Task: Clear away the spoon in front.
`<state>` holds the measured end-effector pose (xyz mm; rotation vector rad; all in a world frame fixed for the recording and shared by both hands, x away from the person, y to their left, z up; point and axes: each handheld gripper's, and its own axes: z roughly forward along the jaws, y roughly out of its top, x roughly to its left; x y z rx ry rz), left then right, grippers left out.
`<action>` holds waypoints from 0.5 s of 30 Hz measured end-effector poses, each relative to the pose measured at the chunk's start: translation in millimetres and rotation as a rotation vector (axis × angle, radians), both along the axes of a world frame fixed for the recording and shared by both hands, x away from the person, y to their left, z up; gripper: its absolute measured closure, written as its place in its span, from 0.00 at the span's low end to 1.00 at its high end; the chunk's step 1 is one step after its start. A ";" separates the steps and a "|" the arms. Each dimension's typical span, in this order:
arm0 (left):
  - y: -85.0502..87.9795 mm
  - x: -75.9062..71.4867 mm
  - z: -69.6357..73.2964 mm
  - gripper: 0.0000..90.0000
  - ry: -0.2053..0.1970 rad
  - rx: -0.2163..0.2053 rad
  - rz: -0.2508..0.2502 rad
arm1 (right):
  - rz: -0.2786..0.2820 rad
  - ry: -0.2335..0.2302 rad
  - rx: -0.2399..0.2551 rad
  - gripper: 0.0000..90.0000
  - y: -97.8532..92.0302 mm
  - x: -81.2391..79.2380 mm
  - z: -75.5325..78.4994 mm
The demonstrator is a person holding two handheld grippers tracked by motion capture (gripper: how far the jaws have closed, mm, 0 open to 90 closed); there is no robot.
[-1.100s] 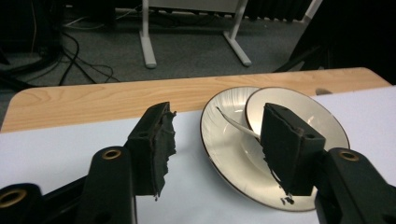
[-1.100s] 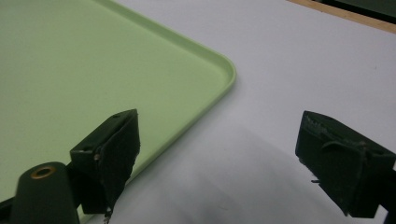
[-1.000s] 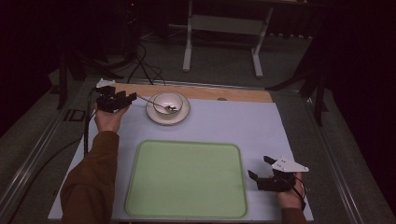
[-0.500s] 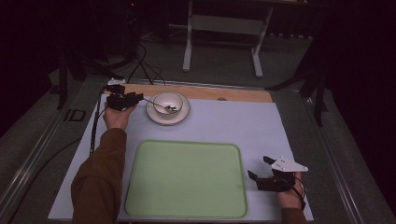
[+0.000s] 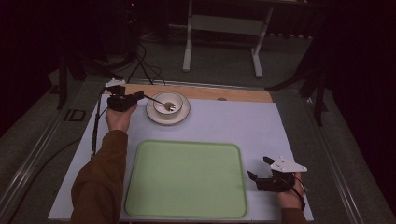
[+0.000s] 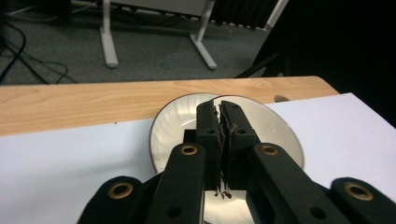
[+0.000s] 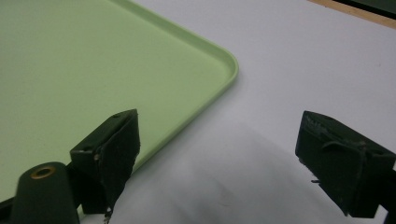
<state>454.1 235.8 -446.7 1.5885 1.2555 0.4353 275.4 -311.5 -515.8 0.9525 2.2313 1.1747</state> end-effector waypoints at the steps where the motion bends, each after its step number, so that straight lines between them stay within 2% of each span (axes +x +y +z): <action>1: 0.0 0.0 0.0 0.98 0.000 0.000 0.000 | 0.000 0.000 0.000 0.15 0.0 0.0 0.0; 2: -3.7 -4.2 4.9 0.99 -0.024 0.020 0.000 | 0.002 0.000 -0.005 0.15 0.8 -0.3 -0.1; 9: -7.4 -9.4 10.2 0.99 -0.053 0.046 0.019 | -0.001 -0.004 0.001 0.15 -0.3 -0.3 0.2; 15: -8.9 -14.3 16.6 0.99 -0.083 0.046 0.018 | 0.003 0.002 -0.003 0.15 0.8 -0.2 -0.2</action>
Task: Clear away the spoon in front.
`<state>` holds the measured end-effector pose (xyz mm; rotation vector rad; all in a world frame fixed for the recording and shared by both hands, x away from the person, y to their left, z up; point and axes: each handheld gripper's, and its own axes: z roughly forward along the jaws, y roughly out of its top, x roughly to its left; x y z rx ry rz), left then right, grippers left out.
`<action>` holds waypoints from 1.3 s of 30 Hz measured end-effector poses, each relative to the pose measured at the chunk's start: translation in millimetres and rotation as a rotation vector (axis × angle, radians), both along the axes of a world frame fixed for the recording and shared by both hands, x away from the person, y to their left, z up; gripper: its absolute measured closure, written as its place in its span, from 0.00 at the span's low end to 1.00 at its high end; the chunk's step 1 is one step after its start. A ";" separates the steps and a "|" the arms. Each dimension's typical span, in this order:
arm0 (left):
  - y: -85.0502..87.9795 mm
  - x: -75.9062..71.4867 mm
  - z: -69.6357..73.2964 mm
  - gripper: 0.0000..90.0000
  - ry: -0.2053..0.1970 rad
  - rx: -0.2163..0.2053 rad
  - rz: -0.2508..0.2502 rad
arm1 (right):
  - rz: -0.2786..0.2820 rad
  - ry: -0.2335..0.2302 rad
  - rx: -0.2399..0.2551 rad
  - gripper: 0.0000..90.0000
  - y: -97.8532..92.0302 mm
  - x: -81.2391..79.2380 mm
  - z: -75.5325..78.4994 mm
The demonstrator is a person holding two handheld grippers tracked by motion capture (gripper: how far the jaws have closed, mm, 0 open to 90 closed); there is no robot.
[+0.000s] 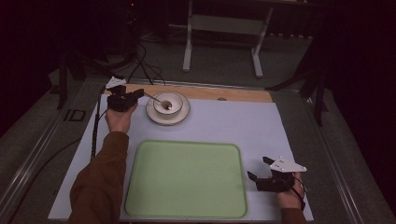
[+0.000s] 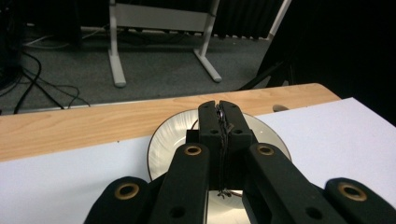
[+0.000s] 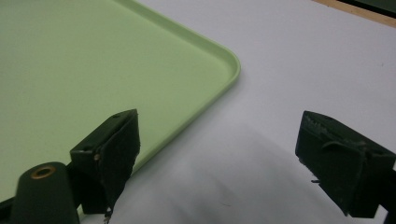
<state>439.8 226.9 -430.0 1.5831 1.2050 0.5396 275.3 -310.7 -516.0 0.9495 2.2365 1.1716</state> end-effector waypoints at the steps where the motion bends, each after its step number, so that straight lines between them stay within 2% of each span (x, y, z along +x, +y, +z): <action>1: -0.1 -1.0 1.5 0.99 -0.005 0.004 -0.002 | 0.000 0.000 0.001 0.15 -0.1 0.0 0.0; 7: 4.9 -7.9 10.1 0.99 -0.011 0.020 -0.003 | 0.002 0.001 0.000 0.15 0.1 -0.2 0.0; 13: 14.8 -15.9 20.8 0.99 -0.030 0.013 0.004 | 0.002 0.001 0.000 0.15 0.3 -0.1 -0.1; 17: 18.5 -20.0 25.5 0.99 -0.032 0.019 0.000 | 0.002 0.002 0.002 0.15 0.3 -0.3 0.1; 18: 20.7 -22.4 28.0 0.99 -0.030 0.034 0.001 | 0.003 0.002 0.002 0.15 0.4 -0.4 0.1; 24: 28.8 -28.5 34.2 0.99 -0.033 0.038 0.005 | 0.001 0.002 0.001 0.15 0.3 -0.1 0.0; 30: 33.7 -37.6 42.3 0.99 -0.053 0.037 -0.004 | -0.001 0.001 0.005 0.15 -0.3 -0.4 0.4; 39: 39.2 -50.8 51.6 0.99 -0.061 0.058 -0.027 | -0.003 -0.005 0.013 0.15 -0.9 -0.4 0.7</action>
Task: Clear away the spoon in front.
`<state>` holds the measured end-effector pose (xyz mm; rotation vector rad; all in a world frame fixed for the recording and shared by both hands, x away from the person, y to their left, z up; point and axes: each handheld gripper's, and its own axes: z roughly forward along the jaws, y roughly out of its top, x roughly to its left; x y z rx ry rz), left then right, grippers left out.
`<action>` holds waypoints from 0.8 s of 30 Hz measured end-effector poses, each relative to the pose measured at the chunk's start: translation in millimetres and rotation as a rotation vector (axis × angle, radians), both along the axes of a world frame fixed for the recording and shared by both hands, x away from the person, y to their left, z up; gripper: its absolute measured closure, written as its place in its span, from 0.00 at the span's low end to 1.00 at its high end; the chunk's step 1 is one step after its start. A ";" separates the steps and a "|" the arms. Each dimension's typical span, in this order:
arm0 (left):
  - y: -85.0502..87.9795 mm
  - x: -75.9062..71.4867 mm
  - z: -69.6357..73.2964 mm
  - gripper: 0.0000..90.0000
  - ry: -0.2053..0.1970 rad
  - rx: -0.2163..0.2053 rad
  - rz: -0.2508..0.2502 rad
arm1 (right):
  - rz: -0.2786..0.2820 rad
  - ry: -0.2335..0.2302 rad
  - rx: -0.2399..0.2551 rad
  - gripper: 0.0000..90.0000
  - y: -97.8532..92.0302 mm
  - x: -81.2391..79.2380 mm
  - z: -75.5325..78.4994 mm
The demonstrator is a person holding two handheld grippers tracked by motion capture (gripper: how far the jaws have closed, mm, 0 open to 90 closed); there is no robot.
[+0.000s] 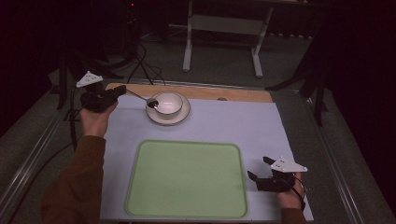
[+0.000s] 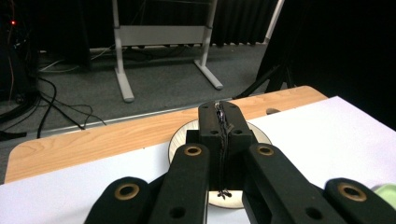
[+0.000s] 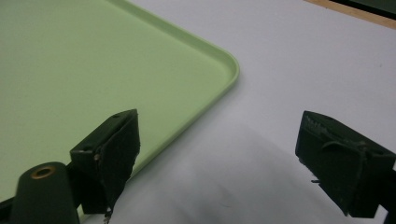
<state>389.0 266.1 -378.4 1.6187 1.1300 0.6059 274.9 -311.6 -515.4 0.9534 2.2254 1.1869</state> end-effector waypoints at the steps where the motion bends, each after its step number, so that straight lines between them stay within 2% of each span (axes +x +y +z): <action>1: 0.1 -1.4 0.8 0.99 -0.001 0.000 -0.002 | 0.000 0.001 0.001 0.15 -0.3 0.0 0.1; 7: 0.9 -11.1 5.3 0.99 0.001 0.006 -0.030 | -0.005 0.001 0.007 0.15 -0.7 -0.3 0.5; 16: 1.8 -26.6 8.5 0.99 0.013 0.036 -0.070 | 0.003 -0.006 0.017 0.15 -0.9 -0.7 1.1; 24: 6.8 -37.5 5.3 0.99 0.044 0.050 -0.082 | 0.010 -0.012 0.023 0.15 -1.4 -1.6 2.1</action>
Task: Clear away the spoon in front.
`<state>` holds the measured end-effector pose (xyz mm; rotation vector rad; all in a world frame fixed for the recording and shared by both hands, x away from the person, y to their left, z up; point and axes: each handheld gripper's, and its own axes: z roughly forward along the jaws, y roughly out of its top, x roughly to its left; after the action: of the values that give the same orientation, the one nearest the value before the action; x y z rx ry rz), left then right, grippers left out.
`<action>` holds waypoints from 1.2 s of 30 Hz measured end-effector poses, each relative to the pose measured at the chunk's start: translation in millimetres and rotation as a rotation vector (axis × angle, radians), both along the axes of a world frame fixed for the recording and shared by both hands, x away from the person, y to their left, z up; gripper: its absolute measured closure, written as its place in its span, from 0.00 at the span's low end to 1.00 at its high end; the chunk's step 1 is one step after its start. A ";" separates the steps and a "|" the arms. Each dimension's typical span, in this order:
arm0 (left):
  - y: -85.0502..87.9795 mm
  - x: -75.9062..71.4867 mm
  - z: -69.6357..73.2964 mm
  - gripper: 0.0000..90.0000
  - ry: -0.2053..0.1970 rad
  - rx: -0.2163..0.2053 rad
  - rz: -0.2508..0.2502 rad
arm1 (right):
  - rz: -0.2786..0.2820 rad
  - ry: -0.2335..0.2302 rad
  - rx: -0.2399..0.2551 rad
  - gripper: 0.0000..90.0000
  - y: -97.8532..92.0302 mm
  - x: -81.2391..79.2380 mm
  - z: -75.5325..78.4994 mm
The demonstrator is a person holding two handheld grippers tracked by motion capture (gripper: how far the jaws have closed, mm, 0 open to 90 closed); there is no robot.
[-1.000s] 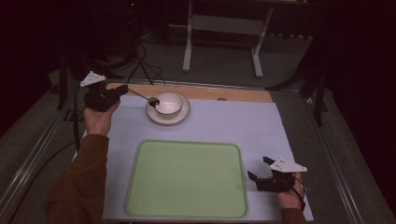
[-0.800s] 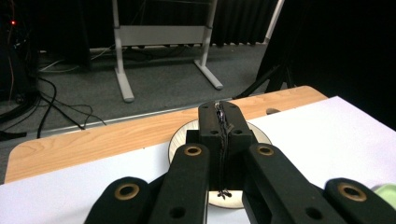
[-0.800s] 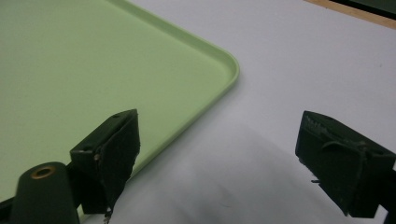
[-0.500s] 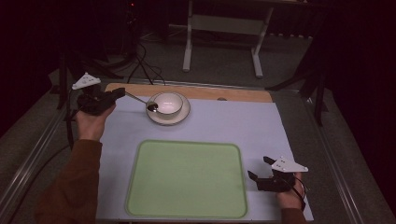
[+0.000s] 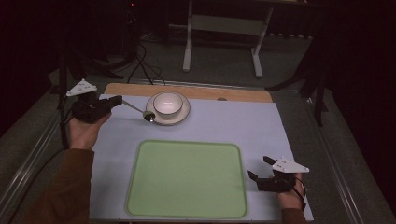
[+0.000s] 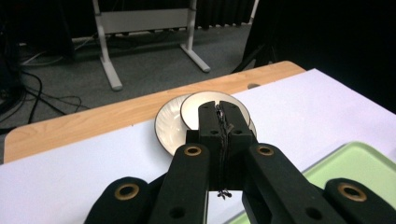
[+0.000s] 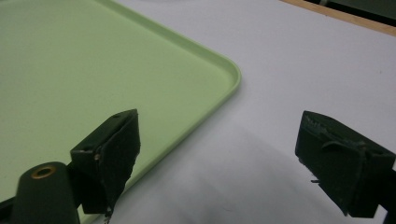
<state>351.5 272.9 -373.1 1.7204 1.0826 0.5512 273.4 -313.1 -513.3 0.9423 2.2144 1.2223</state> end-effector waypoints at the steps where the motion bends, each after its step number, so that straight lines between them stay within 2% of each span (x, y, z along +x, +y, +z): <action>1: 0.2 -0.7 -0.6 0.99 0.002 0.002 0.000 | 0.001 -0.001 0.002 0.15 0.1 -0.2 0.1; 9: 2.9 -9.4 -9.9 0.99 0.037 0.002 -0.011 | 0.010 -0.014 0.013 0.15 -0.1 -1.2 1.5; 15: 1.9 -15.5 -18.0 0.99 0.070 0.031 -0.016 | 0.012 -0.019 0.015 0.15 0.0 -1.7 2.1; 19: -0.9 -18.5 -20.2 0.99 0.086 0.076 -0.004 | 0.014 -0.018 0.013 0.15 0.2 -1.6 2.2; 24: -3.3 -21.2 -25.9 0.99 0.106 0.085 -0.016 | 0.014 -0.018 0.013 0.15 0.3 -1.6 2.1; 30: -0.3 -22.3 -36.8 0.99 0.125 0.055 -0.022 | 0.014 -0.018 0.012 0.15 0.2 -1.5 2.1; 34: -2.0 -20.9 -43.7 0.99 0.148 0.057 -0.029 | 0.013 -0.015 0.007 0.15 0.9 -1.6 1.9; 36: -2.9 -19.8 -45.0 0.99 0.146 0.053 -0.032 | 0.013 -0.015 0.006 0.15 1.2 -1.6 1.9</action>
<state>331.7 270.0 -418.1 1.8441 1.1495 0.4439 271.8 -311.9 -511.4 0.9203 2.2097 1.2389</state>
